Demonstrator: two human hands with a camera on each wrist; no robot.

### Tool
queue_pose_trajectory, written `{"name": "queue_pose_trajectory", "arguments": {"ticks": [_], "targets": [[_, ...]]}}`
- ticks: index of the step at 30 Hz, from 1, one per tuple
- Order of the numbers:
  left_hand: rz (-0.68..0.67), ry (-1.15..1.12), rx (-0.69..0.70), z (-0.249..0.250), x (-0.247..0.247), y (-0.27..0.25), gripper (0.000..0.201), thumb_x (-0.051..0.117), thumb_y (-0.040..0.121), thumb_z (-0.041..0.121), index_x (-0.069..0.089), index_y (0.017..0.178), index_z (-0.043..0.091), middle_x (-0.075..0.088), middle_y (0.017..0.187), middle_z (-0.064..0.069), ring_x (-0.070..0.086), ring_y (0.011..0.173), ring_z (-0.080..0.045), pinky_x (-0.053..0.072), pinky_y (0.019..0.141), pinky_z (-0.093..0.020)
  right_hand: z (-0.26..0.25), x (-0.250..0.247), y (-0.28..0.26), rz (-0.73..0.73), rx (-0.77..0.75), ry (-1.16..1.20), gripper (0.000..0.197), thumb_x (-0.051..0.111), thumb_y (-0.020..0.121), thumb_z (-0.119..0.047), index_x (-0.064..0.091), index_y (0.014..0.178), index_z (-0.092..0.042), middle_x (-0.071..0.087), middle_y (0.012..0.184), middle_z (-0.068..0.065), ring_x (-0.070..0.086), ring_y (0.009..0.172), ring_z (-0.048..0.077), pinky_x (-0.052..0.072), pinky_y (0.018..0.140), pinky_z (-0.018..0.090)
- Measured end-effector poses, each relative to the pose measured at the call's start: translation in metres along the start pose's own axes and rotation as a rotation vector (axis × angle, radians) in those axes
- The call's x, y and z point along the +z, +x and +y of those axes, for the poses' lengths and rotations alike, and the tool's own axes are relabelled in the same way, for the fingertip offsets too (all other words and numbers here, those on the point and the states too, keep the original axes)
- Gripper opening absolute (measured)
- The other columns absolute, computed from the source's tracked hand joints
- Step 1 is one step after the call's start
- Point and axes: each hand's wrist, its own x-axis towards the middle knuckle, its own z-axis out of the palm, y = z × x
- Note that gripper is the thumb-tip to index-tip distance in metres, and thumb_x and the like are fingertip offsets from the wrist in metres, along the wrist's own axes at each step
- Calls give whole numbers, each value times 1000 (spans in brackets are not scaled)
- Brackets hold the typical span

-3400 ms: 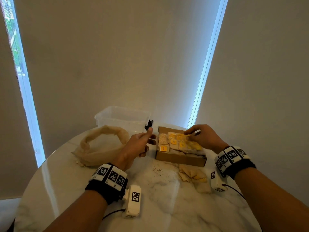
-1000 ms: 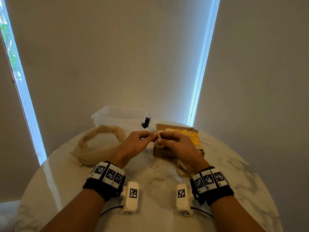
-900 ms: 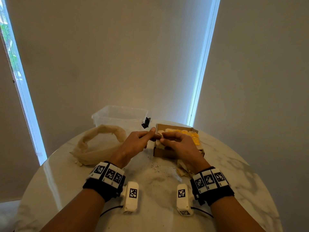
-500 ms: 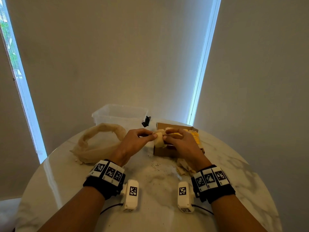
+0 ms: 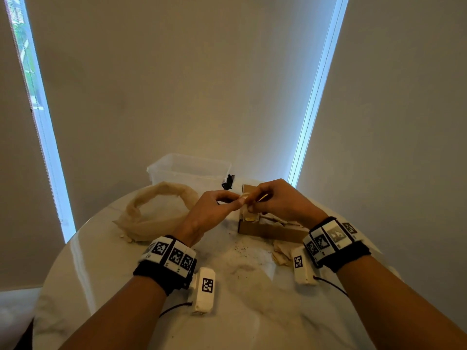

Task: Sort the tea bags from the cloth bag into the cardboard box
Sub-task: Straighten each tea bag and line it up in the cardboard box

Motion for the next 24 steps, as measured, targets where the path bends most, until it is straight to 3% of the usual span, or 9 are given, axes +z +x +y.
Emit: {"name": "queue_pose_trajectory", "arguments": {"ticks": [3, 7, 11, 16, 24], "targets": [[69, -42, -44, -3, -1, 1, 17, 72, 99, 40, 75, 112, 30, 73, 101, 16, 65, 80, 3, 45, 67, -13, 6, -7, 11, 35, 60, -44, 18, 87, 87, -18, 79, 91, -34, 78, 96, -12, 75, 89, 12, 62, 89, 34], [93, -76, -97, -6, -2, 3, 23, 71, 100, 36, 75, 118, 22, 72, 100, 11, 60, 80, 0, 45, 67, -14, 18, 0, 25, -15, 171, -109, 17, 90, 84, -23, 84, 98, -29, 79, 102, -8, 77, 88, 14, 64, 91, 38], [77, -78, -114, -5, -2, 2, 21, 69, 102, 34, 74, 118, 23, 72, 99, 12, 60, 79, 0, 45, 67, -12, 20, 11, 30, -73, 187, -200, 24, 88, 87, -25, 83, 110, -24, 76, 110, -6, 70, 94, 11, 56, 83, 24], [86, -80, -130, -4, -3, 2, 21, 62, 104, 44, 78, 107, 30, 74, 103, 11, 60, 79, -5, 47, 65, -19, 21, 19, 31, -62, 179, -264, 24, 85, 89, -21, 82, 113, -19, 72, 101, -10, 65, 85, 4, 44, 69, 12], [90, -112, -174, -1, -2, 1, 35, 53, 107, 49, 79, 108, 26, 75, 107, 7, 55, 77, -12, 46, 64, -24, 19, 27, 31, -47, 201, -327, 22, 86, 88, -20, 82, 109, -14, 73, 98, -6, 62, 79, 3, 39, 60, 9]]}}
